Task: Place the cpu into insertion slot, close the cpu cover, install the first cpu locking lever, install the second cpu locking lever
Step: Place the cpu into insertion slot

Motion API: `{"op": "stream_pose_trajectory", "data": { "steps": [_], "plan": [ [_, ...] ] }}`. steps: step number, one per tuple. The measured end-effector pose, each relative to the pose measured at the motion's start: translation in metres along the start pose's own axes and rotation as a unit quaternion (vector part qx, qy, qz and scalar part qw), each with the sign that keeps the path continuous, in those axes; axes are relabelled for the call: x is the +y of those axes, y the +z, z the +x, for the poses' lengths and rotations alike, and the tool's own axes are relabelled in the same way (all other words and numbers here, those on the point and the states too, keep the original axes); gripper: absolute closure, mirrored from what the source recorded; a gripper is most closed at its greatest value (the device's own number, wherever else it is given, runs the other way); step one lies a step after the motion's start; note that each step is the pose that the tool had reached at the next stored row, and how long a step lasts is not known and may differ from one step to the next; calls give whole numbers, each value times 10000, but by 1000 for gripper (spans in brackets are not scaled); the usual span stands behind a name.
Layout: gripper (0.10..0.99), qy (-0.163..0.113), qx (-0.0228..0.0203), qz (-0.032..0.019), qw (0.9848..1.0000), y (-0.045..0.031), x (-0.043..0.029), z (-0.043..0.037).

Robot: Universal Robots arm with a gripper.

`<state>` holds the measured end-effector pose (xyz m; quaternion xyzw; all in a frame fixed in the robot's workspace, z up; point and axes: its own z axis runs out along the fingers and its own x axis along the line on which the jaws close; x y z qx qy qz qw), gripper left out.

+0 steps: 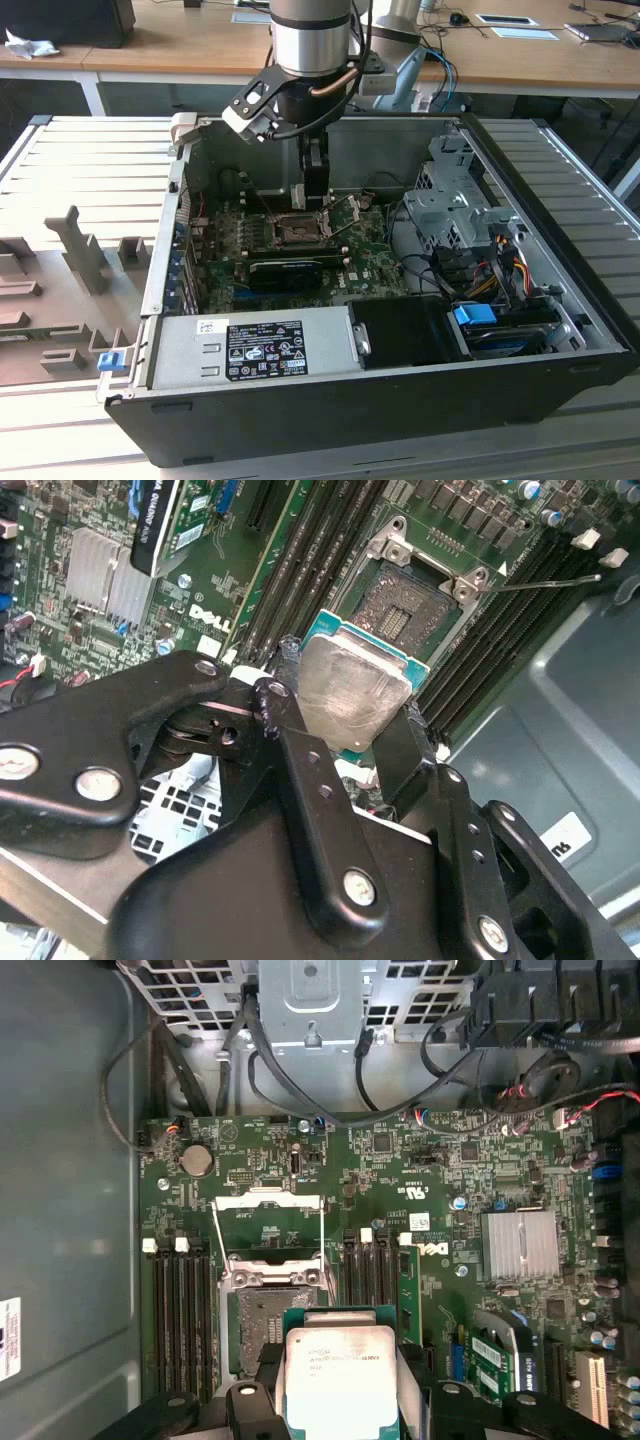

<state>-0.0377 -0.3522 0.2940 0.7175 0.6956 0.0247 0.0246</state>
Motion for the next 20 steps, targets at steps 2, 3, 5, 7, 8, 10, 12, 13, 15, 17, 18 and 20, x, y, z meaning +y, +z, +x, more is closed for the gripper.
{"op": "stream_pose_trajectory", "data": {
  "steps": [2, 3, 5, 7, 8, 10, 12, 13, 15, 17, 18, 20],
  "plan": [
    [553, 0, -1, 0, 10000, 42, -3, 6],
    [553, -2, -4, 0, 10000, 81, -5, 6],
    [553, -1, -6, 0, 10000, 116, -9, 7],
    [553, -1, -6, -1, 10000, 159, -14, 7],
    [553, -1, -6, -1, 10000, 175, -16, 6],
    [553, -1, -7, 0, 10000, 216, -22, 10],
    [553, 0, -7, 0, 10000, 273, -26, 29],
    [553, -1, -7, 0, 10000, 310, -29, 53],
    [553, -30, -4, -4, 10000, 363, -40, 90],
    [553, -166, 6, -13, 9999, 406, -49, 99],
    [553, -225, 11, -14, 9997, 421, -52, 102],
    [553, -253, 17, -14, 9997, 448, -55, 108]
  ]
}}
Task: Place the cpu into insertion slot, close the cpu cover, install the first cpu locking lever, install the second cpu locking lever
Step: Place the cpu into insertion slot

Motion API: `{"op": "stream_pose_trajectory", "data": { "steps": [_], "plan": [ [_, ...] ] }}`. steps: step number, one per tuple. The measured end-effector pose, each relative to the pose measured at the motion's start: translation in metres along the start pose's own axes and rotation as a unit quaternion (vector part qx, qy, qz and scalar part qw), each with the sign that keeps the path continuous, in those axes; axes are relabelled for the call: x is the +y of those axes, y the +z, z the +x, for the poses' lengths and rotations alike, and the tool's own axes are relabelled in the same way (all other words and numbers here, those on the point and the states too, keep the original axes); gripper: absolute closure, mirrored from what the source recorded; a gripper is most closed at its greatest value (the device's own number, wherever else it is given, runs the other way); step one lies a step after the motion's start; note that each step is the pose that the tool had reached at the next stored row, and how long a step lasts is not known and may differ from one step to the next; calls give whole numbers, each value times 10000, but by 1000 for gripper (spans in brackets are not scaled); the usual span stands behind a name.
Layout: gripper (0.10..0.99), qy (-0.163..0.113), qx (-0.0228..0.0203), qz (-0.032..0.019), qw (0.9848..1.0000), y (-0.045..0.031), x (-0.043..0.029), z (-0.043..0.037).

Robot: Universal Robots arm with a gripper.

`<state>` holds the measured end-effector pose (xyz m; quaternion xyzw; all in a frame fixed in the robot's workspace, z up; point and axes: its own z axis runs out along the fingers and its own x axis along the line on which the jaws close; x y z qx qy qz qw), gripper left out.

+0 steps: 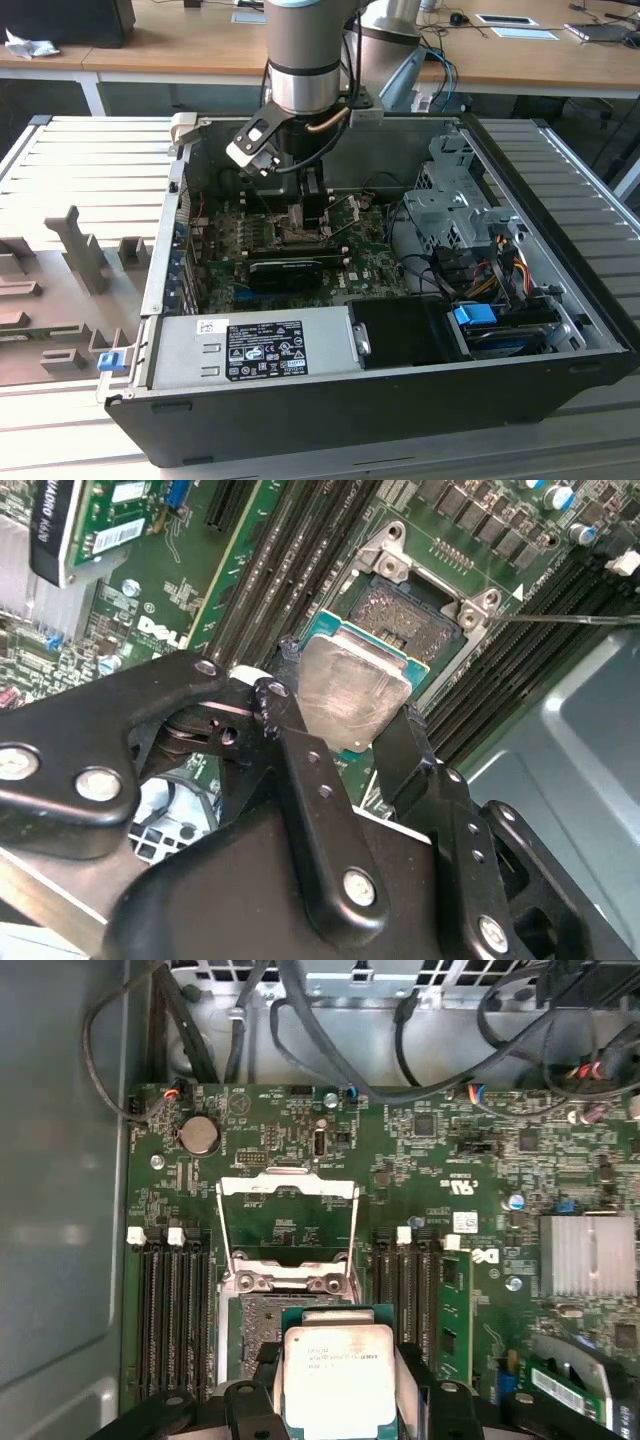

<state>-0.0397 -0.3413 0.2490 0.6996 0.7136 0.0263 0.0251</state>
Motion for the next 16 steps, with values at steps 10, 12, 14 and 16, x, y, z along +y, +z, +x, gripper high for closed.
{"op": "stream_pose_trajectory", "data": {
  "steps": [10, 12, 14, 16],
  "plan": [
    [553, 1, -2, -6, 10000, 41, -13, 38],
    [553, 1, -4, -5, 10000, 45, -13, 57],
    [553, 1, -5, -5, 10000, 56, -13, 99],
    [553, 1, -4, -6, 10000, 73, -13, 148]
  ]
}}
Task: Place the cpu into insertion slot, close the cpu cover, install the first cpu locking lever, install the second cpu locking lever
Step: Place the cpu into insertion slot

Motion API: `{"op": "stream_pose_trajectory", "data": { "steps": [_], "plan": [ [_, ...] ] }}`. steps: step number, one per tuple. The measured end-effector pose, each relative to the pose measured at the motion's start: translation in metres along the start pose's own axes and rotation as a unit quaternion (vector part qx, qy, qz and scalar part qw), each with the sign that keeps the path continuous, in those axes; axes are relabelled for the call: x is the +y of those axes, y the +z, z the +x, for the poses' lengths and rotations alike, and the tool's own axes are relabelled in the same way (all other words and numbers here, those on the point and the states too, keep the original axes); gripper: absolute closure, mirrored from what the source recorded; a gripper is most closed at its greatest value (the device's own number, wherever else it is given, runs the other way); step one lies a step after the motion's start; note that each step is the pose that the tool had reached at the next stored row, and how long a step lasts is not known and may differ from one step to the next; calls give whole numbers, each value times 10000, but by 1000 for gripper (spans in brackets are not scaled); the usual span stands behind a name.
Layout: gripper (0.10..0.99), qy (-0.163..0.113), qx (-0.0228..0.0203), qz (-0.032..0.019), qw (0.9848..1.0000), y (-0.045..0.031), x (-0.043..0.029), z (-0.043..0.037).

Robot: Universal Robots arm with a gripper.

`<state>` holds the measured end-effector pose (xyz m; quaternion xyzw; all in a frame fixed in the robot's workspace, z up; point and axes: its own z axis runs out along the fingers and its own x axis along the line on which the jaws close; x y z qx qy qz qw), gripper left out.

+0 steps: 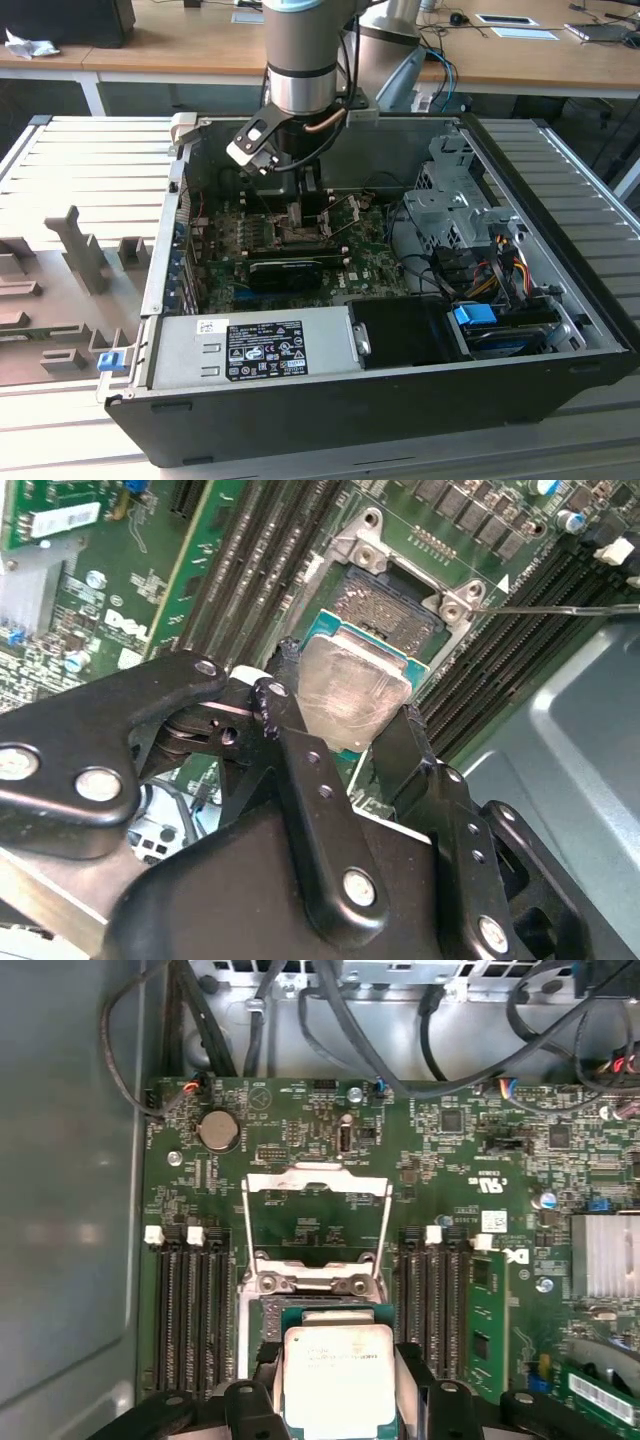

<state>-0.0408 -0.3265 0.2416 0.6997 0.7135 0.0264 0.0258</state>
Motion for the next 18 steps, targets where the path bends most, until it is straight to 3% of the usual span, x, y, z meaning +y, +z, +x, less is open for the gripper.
{"op": "stream_pose_trajectory", "data": {
  "steps": [2, 5, 14, 18],
  "plan": [
    [553, 1, 0, 0, 10000, 30, -2, 58],
    [553, 31, -2, 0, 10000, 60, -4, 81],
    [553, 47, -4, 0, 10000, 261, -67, 73],
    [553, 44, -4, 0, 10000, 294, -90, 74]
  ]
}}
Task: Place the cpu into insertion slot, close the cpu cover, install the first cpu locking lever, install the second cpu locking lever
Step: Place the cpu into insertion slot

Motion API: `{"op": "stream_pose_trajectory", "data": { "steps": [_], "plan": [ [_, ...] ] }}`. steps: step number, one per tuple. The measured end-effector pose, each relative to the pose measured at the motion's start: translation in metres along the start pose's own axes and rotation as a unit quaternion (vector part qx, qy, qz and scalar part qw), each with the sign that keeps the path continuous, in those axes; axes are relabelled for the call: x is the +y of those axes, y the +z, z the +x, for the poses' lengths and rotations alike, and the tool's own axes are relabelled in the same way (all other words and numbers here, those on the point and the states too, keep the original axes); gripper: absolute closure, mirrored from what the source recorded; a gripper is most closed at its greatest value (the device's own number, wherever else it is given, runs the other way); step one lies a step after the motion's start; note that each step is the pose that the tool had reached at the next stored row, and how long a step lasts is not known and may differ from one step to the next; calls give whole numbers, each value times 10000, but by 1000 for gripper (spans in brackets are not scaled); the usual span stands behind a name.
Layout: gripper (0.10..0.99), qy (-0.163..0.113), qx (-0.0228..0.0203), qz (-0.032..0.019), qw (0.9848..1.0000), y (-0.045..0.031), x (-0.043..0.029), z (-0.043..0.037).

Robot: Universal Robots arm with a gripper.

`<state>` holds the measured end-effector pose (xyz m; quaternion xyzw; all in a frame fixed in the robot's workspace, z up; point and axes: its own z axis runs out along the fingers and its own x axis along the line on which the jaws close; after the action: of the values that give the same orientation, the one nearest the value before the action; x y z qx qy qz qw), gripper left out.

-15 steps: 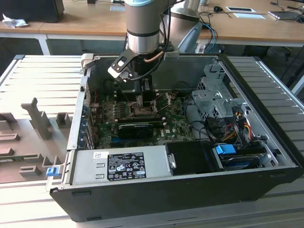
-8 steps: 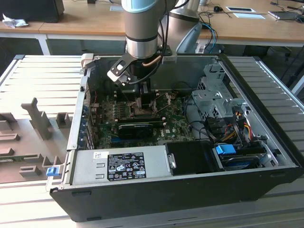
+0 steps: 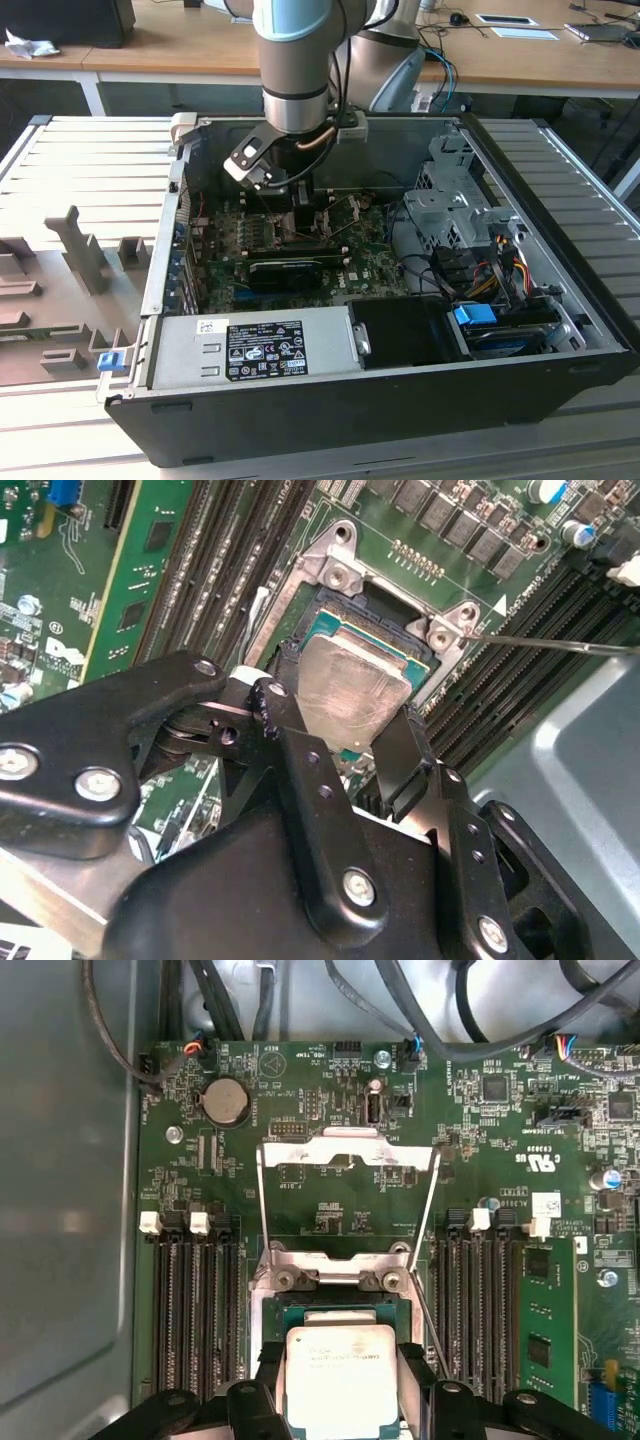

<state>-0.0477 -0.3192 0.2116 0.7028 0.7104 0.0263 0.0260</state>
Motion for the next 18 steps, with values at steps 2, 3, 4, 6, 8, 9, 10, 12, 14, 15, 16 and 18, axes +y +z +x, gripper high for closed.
{"op": "stream_pose_trajectory", "data": {
  "steps": [2, 3, 4, 6, 8, 9, 10, 12, 14, 15, 16, 18],
  "plan": [
    [553, -1, 0, 0, 10000, 18, -6, 0],
    [553, -1, 0, 0, 10000, 32, -8, 0],
    [553, -1, -1, 0, 10000, 42, -9, 0],
    [553, 0, -2, 0, 10000, 50, -10, 0],
    [553, 16, -6, 0, 10000, 59, -11, 0],
    [553, 31, -7, 0, 10000, 63, -11, 0],
    [553, 46, -9, 0, 10000, 68, -11, 0],
    [553, 64, -10, 0, 10000, 73, -11, 0],
    [553, 77, -12, 0, 10000, 84, -8, 0],
    [553, 77, -12, 1, 10000, 87, -7, 0],
    [553, 78, -11, 0, 10000, 92, -7, 0],
    [553, 80, -13, 1, 10000, 103, -9, -1]
  ]
}}
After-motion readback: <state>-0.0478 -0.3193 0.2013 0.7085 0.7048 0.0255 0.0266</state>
